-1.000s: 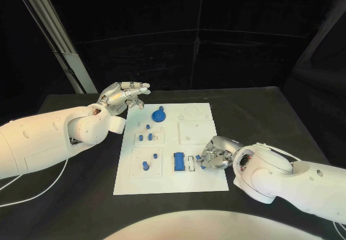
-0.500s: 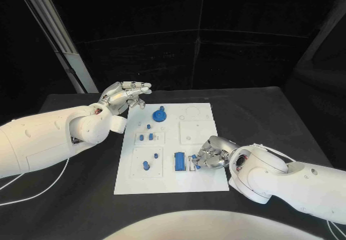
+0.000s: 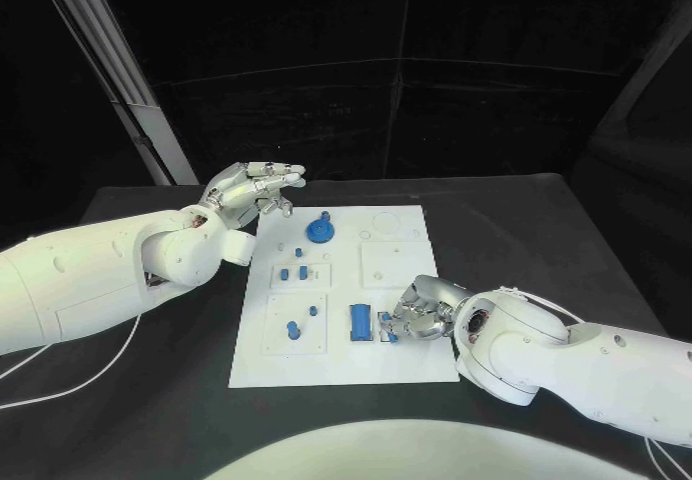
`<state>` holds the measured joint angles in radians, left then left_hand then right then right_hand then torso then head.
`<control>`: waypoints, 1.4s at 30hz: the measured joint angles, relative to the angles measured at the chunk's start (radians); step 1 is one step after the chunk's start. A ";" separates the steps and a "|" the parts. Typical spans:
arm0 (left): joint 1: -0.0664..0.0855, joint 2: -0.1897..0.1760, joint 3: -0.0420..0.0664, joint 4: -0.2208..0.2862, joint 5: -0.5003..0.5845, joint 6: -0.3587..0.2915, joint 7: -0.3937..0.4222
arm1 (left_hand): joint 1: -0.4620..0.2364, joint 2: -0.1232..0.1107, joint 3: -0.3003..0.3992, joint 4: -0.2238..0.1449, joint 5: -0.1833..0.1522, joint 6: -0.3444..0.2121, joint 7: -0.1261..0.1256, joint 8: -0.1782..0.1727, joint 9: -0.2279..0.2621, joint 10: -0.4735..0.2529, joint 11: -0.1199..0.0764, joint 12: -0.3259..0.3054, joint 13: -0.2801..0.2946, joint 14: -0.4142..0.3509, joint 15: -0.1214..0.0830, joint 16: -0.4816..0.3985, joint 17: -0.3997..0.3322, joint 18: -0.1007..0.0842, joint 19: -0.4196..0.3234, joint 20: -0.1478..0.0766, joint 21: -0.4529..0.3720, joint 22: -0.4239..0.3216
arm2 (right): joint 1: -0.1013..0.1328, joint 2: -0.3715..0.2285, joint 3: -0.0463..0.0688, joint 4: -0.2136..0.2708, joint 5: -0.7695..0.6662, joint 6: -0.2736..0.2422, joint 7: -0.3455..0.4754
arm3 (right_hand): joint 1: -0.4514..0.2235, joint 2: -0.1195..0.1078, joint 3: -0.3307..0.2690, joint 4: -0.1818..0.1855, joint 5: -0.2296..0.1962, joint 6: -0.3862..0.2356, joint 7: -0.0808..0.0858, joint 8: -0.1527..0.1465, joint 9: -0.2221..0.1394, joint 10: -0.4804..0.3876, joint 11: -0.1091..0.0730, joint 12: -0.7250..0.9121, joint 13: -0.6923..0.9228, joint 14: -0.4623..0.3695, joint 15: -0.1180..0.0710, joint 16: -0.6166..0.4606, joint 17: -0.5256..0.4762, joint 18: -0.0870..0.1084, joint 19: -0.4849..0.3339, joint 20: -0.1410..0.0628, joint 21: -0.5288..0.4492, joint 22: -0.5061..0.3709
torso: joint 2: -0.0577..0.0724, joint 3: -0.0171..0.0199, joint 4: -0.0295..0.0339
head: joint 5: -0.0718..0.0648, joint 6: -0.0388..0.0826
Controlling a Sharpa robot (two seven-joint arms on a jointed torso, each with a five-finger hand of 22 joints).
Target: Assemble the parts on the task board
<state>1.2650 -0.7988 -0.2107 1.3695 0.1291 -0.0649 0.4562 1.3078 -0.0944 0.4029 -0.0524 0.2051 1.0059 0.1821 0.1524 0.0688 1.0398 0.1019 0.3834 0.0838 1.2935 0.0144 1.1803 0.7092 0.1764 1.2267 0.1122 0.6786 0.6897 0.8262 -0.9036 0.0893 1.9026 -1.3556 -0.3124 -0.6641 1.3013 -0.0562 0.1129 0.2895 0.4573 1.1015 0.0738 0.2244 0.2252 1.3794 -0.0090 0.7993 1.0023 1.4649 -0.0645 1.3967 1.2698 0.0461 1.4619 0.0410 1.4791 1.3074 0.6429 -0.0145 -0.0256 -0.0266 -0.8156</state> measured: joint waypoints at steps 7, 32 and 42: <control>0.000 0.000 0.000 0.000 0.000 0.000 0.000 | 0.000 0.000 0.000 0.000 0.000 0.000 0.000 0.000 0.000 0.000 0.000 0.000 0.000 0.000 0.000 0.000 0.000 0.000 0.000 0.000 0.000 0.000 | 0.000 0.006 0.000 -0.007 -0.001 0.009 -0.003 | -0.026 0.002 -0.007 0.001 0.008 0.004 -0.004 0.000 0.004 0.000 0.000 0.000 0.000 0.000 0.000 0.000 0.000 0.000 0.000 0.000 0.000 0.000 | -0.001 -0.0001 0.0002 | 0.002 0.001; 0.000 0.000 0.000 0.000 0.000 0.001 -0.001 | 0.000 0.000 0.000 0.000 0.000 0.000 0.000 0.000 0.000 0.000 0.000 0.000 0.000 0.000 0.000 0.000 0.000 0.000 0.000 0.000 0.000 0.000 | 0.000 0.019 0.000 -0.012 -0.021 0.014 -0.010 | -0.148 0.042 -0.154 0.001 -0.161 0.029 -0.007 -0.024 0.028 0.007 0.000 -0.013 0.013 0.000 0.000 0.000 0.000 0.000 0.000 0.000 0.000 0.000 | 0.000 0.0005 -0.0008 | 0.002 0.003; 0.000 0.000 0.000 -0.001 0.000 0.001 -0.002 | 0.000 0.000 0.000 0.000 0.000 0.000 0.000 -0.001 0.000 0.000 0.000 0.000 0.000 0.000 0.000 0.000 0.000 0.000 0.000 0.000 0.000 0.000 | 0.000 0.007 0.000 0.007 -0.030 0.012 -0.006 | -0.179 0.066 -0.184 0.004 -0.169 0.043 -0.014 -0.024 0.035 0.011 -0.003 -0.006 0.021 0.000 -0.007 0.000 0.006 0.000 0.000 0.000 0.000 0.000 | -0.001 0.0012 -0.0013 | 0.004 0.005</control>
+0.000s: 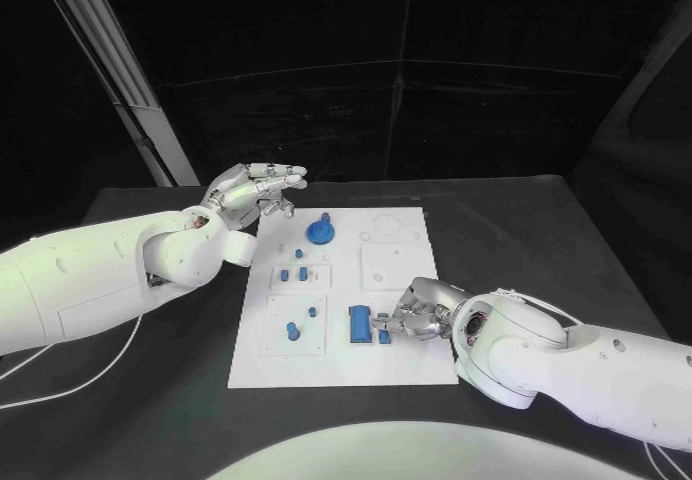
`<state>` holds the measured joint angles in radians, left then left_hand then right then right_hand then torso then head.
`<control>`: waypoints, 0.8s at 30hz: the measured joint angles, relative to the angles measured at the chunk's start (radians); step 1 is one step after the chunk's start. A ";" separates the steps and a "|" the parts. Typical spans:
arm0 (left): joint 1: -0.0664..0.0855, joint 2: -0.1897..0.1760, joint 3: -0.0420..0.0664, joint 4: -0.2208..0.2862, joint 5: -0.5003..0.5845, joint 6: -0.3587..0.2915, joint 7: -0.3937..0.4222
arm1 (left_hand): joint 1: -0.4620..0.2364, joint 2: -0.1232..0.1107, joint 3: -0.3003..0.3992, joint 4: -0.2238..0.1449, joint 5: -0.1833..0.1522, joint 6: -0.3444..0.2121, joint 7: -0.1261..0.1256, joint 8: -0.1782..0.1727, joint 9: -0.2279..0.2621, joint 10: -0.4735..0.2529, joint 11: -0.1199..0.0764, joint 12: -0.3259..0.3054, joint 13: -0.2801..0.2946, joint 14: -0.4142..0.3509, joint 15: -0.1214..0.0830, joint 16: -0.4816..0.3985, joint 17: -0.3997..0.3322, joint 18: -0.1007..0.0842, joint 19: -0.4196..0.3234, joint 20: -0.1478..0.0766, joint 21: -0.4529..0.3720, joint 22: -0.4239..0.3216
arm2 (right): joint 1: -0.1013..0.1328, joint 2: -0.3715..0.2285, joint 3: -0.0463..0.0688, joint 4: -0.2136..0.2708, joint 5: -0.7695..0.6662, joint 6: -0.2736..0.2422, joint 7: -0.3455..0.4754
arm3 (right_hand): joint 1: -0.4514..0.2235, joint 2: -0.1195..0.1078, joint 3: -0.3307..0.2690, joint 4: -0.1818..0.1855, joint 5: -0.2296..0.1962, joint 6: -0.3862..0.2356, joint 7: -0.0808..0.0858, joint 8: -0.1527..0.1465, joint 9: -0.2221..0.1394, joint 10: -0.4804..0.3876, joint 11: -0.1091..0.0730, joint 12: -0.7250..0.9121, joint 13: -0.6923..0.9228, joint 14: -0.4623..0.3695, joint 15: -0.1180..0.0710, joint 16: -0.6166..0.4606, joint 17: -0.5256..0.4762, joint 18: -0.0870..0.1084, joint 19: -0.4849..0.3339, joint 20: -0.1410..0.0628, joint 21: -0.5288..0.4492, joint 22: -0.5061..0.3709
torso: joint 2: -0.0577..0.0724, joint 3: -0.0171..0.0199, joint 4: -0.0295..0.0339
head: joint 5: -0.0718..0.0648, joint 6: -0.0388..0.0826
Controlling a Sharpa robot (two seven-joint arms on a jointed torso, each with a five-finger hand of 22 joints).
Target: Assemble the parts on the task board
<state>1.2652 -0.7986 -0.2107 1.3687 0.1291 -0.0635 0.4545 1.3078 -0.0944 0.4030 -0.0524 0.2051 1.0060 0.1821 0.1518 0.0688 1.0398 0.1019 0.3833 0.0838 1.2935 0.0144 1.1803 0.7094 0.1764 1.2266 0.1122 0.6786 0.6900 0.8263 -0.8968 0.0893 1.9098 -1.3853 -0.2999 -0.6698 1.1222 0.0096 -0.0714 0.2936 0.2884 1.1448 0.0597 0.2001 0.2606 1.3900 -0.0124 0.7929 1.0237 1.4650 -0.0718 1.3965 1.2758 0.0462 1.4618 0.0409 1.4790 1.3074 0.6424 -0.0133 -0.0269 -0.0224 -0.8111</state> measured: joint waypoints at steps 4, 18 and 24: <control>0.000 0.000 0.000 0.000 0.000 0.000 0.000 | 0.000 0.000 0.000 0.000 0.000 0.000 0.000 0.000 0.000 0.000 0.000 0.000 0.000 0.000 0.000 0.000 0.000 0.000 0.000 0.000 0.000 0.000 | 0.000 -0.008 0.000 0.003 -0.007 -0.003 0.003 | -0.004 0.004 -0.007 -0.001 0.000 0.000 0.000 0.000 0.001 0.000 0.000 0.000 0.000 0.000 0.000 0.000 -0.001 0.000 0.000 0.000 0.000 0.000 | 0.000 0.0001 -0.0001 | 0.000 0.000; 0.000 0.000 0.000 -0.002 0.000 0.001 -0.002 | -0.004 0.004 0.000 0.000 0.000 0.000 0.000 0.000 0.000 -0.004 0.004 0.004 0.000 0.000 0.000 0.000 -0.003 0.000 0.000 0.000 -0.004 -0.001 | 0.000 -0.026 0.000 0.007 -0.041 0.014 0.022 | 0.081 -0.028 -0.058 -0.025 -0.084 -0.008 0.008 -0.011 0.007 0.000 0.000 -0.018 -0.003 0.000 0.000 -0.006 -0.015 0.000 0.000 0.000 0.000 0.000 | 0.000 0.0001 -0.0001 | -0.002 0.003; 0.000 -0.001 0.000 -0.003 0.000 0.001 -0.003 | -0.004 0.004 0.000 0.000 0.000 0.000 0.000 0.000 0.000 -0.004 0.004 0.004 0.000 0.000 0.000 0.000 -0.003 0.000 0.000 0.000 -0.004 -0.001 | 0.000 -0.031 0.000 0.012 -0.050 0.015 0.034 | 0.081 -0.028 -0.087 -0.007 -0.123 -0.008 0.008 -0.011 0.012 0.000 0.000 -0.018 -0.001 0.000 0.000 -0.006 -0.014 0.000 0.000 0.000 0.000 0.000 | 0.000 -0.0006 -0.0001 | -0.004 0.003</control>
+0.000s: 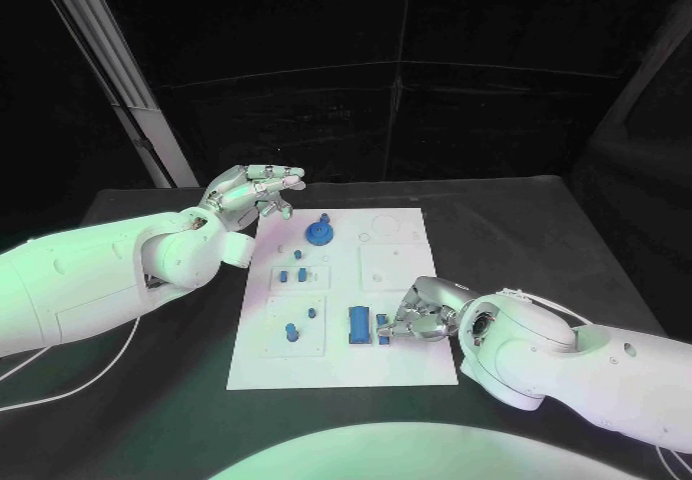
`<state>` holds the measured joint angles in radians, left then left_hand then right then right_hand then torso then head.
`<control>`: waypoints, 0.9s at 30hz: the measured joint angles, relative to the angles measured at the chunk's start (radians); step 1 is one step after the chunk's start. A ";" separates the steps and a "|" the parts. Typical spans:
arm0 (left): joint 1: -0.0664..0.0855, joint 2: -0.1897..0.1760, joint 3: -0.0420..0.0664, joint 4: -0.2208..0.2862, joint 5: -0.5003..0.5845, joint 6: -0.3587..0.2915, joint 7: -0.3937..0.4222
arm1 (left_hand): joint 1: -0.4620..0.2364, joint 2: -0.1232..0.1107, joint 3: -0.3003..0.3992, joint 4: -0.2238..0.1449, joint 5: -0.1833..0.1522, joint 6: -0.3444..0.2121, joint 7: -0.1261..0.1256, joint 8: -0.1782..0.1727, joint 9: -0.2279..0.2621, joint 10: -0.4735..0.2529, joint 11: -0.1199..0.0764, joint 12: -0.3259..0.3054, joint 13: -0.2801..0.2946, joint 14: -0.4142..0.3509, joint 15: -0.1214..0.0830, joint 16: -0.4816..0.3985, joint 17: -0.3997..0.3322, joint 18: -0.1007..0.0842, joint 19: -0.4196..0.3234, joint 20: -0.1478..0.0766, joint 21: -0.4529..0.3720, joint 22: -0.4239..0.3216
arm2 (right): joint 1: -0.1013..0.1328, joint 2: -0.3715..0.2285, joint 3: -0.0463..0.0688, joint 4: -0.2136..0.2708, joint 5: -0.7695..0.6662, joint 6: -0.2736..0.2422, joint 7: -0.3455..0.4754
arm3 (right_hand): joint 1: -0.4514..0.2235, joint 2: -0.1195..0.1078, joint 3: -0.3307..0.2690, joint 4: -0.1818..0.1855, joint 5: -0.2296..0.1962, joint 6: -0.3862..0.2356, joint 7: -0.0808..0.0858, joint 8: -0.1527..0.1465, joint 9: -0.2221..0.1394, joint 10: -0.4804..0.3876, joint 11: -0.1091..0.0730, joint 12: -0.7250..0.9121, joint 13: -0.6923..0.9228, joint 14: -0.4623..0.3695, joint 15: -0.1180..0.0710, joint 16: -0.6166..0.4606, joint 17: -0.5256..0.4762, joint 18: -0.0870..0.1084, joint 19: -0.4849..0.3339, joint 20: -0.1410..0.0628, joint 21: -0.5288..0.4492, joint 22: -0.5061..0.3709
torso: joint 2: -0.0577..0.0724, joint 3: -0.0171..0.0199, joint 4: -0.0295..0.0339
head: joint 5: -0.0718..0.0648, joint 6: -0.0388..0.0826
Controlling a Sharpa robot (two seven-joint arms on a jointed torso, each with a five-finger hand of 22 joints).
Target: Assemble the parts on the task board
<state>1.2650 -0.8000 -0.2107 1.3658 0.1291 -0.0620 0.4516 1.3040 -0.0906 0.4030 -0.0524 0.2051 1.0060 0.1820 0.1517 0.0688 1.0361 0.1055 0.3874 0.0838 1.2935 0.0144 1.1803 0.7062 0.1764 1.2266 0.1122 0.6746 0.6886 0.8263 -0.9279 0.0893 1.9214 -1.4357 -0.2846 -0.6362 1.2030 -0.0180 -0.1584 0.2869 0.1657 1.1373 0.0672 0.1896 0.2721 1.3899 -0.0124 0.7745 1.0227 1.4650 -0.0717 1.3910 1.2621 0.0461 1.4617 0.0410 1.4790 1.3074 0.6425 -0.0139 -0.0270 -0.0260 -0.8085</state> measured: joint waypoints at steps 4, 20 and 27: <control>0.000 -0.001 0.000 0.000 0.000 0.000 -0.001 | 0.000 0.000 0.000 0.000 0.000 0.000 0.000 0.000 0.000 0.000 0.000 0.000 0.000 0.000 0.000 0.000 0.000 0.000 0.000 0.000 0.000 0.000 | 0.000 -0.002 0.000 -0.001 -0.004 0.000 0.004 | 0.000 0.000 -0.001 0.001 -0.001 0.000 0.000 0.000 0.000 0.000 0.000 0.000 0.000 0.000 0.000 0.000 0.000 0.000 0.000 0.000 0.000 0.000 | 0.000 -0.0003 0.0001 | 0.000 0.000; 0.000 -0.001 0.000 0.000 0.000 0.000 -0.003 | 0.000 0.000 0.000 0.000 0.000 0.000 0.000 0.000 0.000 0.000 0.000 0.000 0.000 0.000 0.000 0.000 0.000 0.000 0.000 0.000 0.000 0.000 | 0.000 0.013 0.000 -0.014 -0.010 0.056 0.006 | 0.042 0.008 -0.016 -0.014 -0.001 0.000 0.000 -0.004 0.004 0.000 0.000 -0.005 0.000 0.000 0.000 -0.004 -0.001 0.000 0.000 0.000 -0.004 0.000 | 0.000 -0.0003 0.0017 | -0.001 -0.002; 0.000 -0.001 0.000 0.000 0.000 0.000 -0.003 | 0.000 0.000 0.000 0.000 0.000 0.000 0.000 0.000 0.000 0.000 0.000 0.000 0.000 0.000 0.000 0.000 0.000 0.000 0.000 0.000 0.000 0.000 | 0.000 0.018 0.000 -0.021 -0.011 0.071 0.005 | 0.050 0.008 -0.016 -0.014 -0.001 0.000 0.000 -0.004 0.005 0.000 0.000 -0.005 0.000 0.000 0.000 -0.004 -0.001 0.000 0.000 0.000 -0.004 0.000 | 0.001 0.0001 0.0014 | 0.001 -0.003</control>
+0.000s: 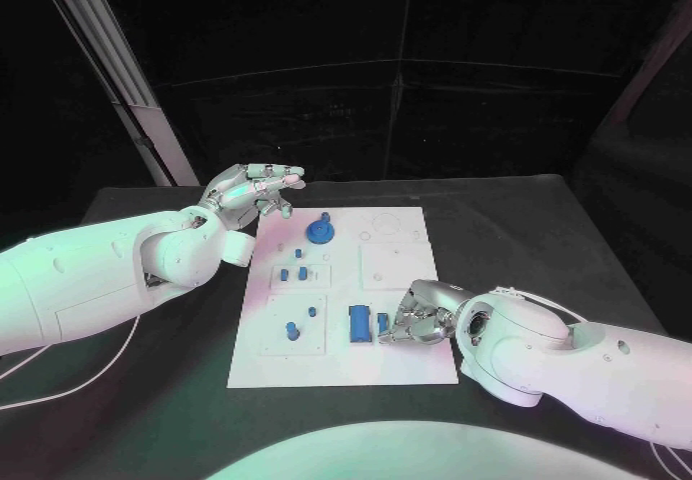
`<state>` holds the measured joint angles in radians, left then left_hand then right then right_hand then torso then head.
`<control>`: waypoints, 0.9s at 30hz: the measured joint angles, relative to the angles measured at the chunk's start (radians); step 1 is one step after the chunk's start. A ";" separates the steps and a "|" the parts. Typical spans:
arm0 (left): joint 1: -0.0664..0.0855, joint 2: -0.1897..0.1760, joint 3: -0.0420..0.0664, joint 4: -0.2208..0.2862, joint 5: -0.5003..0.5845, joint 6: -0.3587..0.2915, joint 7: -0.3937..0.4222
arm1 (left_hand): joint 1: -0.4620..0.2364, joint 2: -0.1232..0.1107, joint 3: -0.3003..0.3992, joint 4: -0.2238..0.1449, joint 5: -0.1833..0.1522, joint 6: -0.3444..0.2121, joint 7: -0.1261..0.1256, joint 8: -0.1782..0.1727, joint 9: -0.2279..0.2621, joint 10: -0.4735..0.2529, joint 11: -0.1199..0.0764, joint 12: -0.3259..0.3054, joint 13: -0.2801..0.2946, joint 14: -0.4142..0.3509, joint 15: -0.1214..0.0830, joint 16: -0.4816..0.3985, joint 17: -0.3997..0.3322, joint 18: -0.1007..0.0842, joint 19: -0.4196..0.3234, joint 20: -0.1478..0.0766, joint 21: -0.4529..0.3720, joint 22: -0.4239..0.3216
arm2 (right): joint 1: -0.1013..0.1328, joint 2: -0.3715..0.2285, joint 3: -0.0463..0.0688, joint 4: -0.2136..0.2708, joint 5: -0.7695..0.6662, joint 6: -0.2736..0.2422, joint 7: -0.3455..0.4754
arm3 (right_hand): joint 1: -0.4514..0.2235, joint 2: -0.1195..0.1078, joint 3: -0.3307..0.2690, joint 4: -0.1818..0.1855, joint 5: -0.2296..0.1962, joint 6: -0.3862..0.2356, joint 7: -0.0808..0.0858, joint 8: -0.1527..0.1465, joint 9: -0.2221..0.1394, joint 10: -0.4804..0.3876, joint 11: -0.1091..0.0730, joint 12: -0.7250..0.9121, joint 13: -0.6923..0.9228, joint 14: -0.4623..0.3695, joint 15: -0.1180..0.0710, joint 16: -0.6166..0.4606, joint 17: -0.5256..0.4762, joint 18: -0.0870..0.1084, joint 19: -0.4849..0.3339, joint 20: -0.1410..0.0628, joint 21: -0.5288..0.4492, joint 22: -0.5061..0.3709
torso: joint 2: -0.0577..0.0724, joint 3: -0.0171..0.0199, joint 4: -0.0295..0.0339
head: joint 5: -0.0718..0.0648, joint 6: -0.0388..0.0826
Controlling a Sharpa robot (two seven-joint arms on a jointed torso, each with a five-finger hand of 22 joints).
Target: Assemble the parts on the task board
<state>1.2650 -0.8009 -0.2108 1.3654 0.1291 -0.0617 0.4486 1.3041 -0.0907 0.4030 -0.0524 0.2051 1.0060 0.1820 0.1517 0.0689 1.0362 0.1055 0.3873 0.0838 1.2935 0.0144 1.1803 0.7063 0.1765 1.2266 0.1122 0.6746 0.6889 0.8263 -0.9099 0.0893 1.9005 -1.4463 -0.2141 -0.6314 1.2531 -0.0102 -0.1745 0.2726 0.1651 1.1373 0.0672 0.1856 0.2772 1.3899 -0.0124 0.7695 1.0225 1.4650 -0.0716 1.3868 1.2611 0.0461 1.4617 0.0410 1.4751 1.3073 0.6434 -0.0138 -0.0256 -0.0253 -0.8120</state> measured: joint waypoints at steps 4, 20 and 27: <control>0.000 0.000 0.000 0.000 0.000 0.000 0.000 | 0.000 0.000 0.000 0.000 0.000 0.000 0.000 0.000 0.000 0.000 0.000 0.000 0.000 0.000 0.000 0.000 0.000 0.000 0.000 0.000 0.000 0.000 | 0.000 0.004 0.000 -0.009 0.000 0.003 -0.001 | 0.006 0.007 0.000 0.000 0.000 0.000 0.000 0.000 0.002 0.000 0.000 0.000 0.000 0.000 0.000 0.000 0.000 0.000 0.000 0.000 0.000 0.000 | 0.000 0.0000 -0.0002 | 0.000 -0.001; 0.000 0.002 0.000 -0.001 0.000 0.000 -0.001 | 0.000 0.000 0.000 0.000 0.000 0.000 0.000 0.000 0.000 0.000 0.000 0.000 0.000 0.000 0.000 0.000 0.000 0.000 0.000 0.000 0.000 0.000 | 0.002 0.019 0.002 -0.031 -0.003 0.017 0.003 | 0.034 0.021 0.003 -0.017 -0.001 0.002 -0.002 -0.001 0.006 0.000 0.000 0.000 0.000 0.000 0.000 0.000 0.000 0.000 0.000 0.000 0.000 0.000 | -0.001 0.0005 -0.0008 | 0.002 -0.004; 0.000 0.002 0.000 -0.003 0.000 0.000 -0.001 | 0.000 0.000 0.000 0.000 0.000 0.000 0.000 0.000 0.000 0.000 0.000 0.000 0.000 0.000 0.000 0.000 0.000 0.000 0.000 0.000 0.000 0.000 | 0.000 0.004 0.000 -0.027 0.011 0.004 0.031 | 0.021 0.009 -0.030 0.005 -0.008 -0.005 0.005 -0.015 0.001 -0.012 0.011 -0.034 -0.015 0.000 0.000 -0.020 -0.025 0.000 -0.012 0.001 -0.017 0.000 | -0.002 0.0005 -0.0016 | 0.003 -0.001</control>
<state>1.2650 -0.7993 -0.2108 1.3628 0.1291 -0.0617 0.4473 1.3041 -0.0907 0.4030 -0.0524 0.2051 1.0059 0.1820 0.1517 0.0689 1.0362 0.1055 0.3873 0.0839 1.2935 0.0144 1.1803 0.7064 0.1764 1.2267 0.1122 0.6747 0.6890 0.8267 -0.9061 0.0896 1.8737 -1.4357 -0.2104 -0.6003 1.2746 -0.0012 -0.2043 0.2775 0.1573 1.1319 0.0726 0.1702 0.2783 1.3783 -0.0017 0.7353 1.0076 1.4650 -0.0716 1.3666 1.2366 0.0461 1.4499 0.0415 1.4585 1.3073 0.6409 -0.0133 -0.0272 -0.0220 -0.8128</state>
